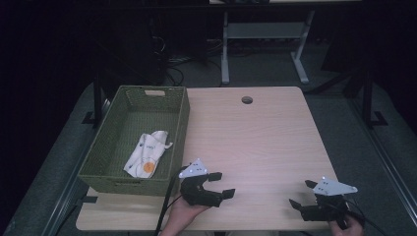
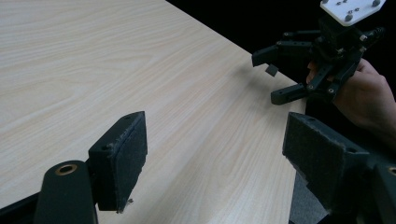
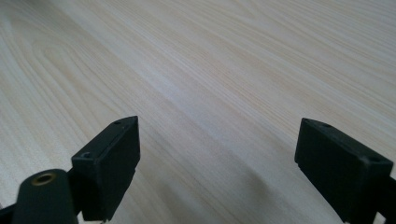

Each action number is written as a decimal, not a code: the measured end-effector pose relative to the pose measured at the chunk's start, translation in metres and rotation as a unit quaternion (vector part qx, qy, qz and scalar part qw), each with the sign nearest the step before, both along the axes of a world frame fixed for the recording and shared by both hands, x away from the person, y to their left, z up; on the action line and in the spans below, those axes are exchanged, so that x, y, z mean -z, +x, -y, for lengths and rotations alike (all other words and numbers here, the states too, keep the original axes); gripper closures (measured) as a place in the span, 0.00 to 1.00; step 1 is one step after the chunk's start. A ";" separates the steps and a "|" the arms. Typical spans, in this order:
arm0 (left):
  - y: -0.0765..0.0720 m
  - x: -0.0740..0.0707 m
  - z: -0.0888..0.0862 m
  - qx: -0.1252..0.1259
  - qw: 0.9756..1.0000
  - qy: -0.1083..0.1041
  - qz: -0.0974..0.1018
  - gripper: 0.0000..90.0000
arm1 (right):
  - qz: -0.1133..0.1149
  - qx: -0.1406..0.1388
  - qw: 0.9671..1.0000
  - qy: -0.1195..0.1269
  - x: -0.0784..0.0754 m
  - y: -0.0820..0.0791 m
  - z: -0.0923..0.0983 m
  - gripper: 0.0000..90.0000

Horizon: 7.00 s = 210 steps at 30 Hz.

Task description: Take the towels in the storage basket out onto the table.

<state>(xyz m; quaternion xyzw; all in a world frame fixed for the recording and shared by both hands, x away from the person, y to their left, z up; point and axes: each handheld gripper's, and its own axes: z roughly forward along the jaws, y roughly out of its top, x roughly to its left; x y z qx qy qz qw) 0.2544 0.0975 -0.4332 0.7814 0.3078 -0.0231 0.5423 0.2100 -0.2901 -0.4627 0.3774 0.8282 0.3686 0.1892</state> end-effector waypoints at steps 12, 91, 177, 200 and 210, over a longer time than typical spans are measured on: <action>0.007 -0.017 0.002 0.009 1.000 0.004 0.001 0.23 | 0.000 0.009 1.000 0.001 -0.001 -0.001 0.002 0.15; 0.083 -0.121 -0.057 0.056 0.997 0.047 -0.035 0.21 | 0.007 0.008 1.000 0.006 -0.003 -0.004 0.006 0.15; 0.155 -0.026 -0.180 -0.214 0.912 0.280 -0.210 0.40 | 0.018 0.001 1.000 0.010 -0.006 -0.006 0.004 0.15; 0.157 -0.008 -0.162 -0.199 0.871 0.395 -0.215 0.52 | 0.015 -0.001 1.000 0.011 -0.005 -0.006 0.003 0.15; 0.156 -0.010 -0.151 -0.185 0.862 0.430 -0.193 0.70 | 0.015 -0.002 1.000 0.011 -0.005 -0.006 0.002 0.15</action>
